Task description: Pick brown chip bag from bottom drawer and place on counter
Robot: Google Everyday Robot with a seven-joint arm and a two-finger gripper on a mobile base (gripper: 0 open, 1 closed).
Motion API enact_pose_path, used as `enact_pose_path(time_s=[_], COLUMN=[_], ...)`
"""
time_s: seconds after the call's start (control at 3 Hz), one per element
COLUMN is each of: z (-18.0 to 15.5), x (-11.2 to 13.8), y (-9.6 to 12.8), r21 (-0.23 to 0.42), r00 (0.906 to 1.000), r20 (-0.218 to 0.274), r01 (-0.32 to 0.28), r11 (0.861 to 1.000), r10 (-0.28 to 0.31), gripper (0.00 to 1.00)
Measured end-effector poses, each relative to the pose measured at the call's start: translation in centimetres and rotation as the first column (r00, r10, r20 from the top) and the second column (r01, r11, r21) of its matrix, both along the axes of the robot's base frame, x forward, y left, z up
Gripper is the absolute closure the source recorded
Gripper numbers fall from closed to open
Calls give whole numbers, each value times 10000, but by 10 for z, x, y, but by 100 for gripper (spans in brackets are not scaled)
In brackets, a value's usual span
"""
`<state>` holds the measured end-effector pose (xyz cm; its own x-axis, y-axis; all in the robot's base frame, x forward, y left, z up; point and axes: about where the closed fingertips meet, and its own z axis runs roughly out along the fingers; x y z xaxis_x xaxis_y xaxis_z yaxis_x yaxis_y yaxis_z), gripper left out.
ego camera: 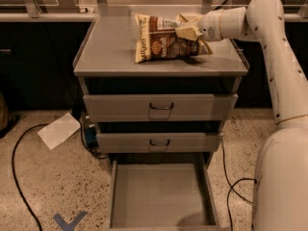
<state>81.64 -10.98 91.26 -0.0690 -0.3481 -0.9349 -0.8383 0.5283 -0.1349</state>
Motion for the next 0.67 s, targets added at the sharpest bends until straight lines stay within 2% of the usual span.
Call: enact_pose_path(time_s=[0.67], z=[0], x=[0], y=[0], r21=[0], r00=[10000], r20=[0], r01=[-1], r11=[10000], r10=[1], gripper=[12])
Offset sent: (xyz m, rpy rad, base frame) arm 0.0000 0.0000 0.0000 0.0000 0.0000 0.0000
